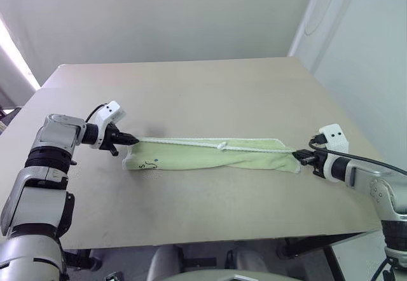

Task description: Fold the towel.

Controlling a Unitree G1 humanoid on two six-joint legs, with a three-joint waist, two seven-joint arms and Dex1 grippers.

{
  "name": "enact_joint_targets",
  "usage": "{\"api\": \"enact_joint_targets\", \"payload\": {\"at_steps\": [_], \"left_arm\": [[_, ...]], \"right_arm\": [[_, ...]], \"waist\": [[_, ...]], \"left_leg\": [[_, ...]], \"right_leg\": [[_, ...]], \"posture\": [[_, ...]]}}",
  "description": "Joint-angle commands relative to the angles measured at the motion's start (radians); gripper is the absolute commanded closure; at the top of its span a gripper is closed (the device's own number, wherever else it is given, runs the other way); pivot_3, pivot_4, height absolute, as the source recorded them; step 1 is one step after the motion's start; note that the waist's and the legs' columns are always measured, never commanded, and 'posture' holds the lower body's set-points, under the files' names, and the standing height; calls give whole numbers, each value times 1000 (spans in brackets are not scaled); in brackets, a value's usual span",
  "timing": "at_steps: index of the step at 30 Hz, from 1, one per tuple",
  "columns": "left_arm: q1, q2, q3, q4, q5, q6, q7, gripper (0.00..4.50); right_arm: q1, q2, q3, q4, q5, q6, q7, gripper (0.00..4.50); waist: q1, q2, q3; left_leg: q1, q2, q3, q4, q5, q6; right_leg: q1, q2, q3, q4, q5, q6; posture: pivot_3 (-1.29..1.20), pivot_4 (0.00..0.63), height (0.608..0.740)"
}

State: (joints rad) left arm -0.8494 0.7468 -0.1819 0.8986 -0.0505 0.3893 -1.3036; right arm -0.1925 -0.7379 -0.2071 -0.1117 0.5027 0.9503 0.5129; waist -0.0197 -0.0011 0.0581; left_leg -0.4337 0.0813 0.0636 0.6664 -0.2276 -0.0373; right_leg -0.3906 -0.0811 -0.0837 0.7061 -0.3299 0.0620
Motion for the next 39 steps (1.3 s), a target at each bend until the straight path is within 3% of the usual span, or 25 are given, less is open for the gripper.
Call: {"api": "enact_joint_targets", "payload": {"at_steps": [1,11,13,19,26,28,36,39], "left_arm": [[-44,0,10,60,31,-54,21,4500],[-120,-51,31,210,57,-121,80,4500],[-125,-54,33,221,60,-135,82,3996],[-132,-57,46,241,63,-152,83,2414],[-154,-60,82,281,74,-181,211,0],[-165,-68,92,298,75,-198,263,0],[-195,-99,156,318,52,-248,357,0],[-211,-104,192,321,35,-256,388,0]], "right_arm": [[-50,7,-4,27,-26,-30,-6,4468],[-169,49,78,202,-95,-83,17,4468],[-183,56,84,218,-102,-92,25,4500],[-211,77,73,246,-114,-112,29,3061],[-250,114,22,268,-131,-202,-23,581],[-267,129,19,293,-154,-259,-46,38],[-293,181,-33,279,-155,-358,-92,38],[-256,164,-68,206,-121,-310,-81,38]], "waist": [[0,0,0],[0,0,0],[0,0,0],[-1,0,0],[-2,0,0],[-1,0,0],[1,0,0],[0,0,0]], "left_leg": [[0,0,0,0,0,0],[-1,0,0,3,0,0],[-3,0,0,3,0,0],[-12,1,0,16,0,0],[-11,2,0,18,0,0],[-12,2,0,18,0,-1],[-13,2,0,18,1,-1],[-13,2,1,18,1,-1]], "right_leg": [[0,0,0,0,0,0],[-2,0,0,3,0,0],[-4,0,1,5,0,0],[-14,0,1,18,0,0],[-13,0,2,18,2,-2],[-13,0,2,18,2,-1],[-14,0,2,18,2,0],[-14,0,2,18,2,0]], "posture": [[0,0,683],[0,0,683],[0,0,683],[0,0,683],[0,0,683],[0,0,683],[0,0,683],[0,0,683]]}}
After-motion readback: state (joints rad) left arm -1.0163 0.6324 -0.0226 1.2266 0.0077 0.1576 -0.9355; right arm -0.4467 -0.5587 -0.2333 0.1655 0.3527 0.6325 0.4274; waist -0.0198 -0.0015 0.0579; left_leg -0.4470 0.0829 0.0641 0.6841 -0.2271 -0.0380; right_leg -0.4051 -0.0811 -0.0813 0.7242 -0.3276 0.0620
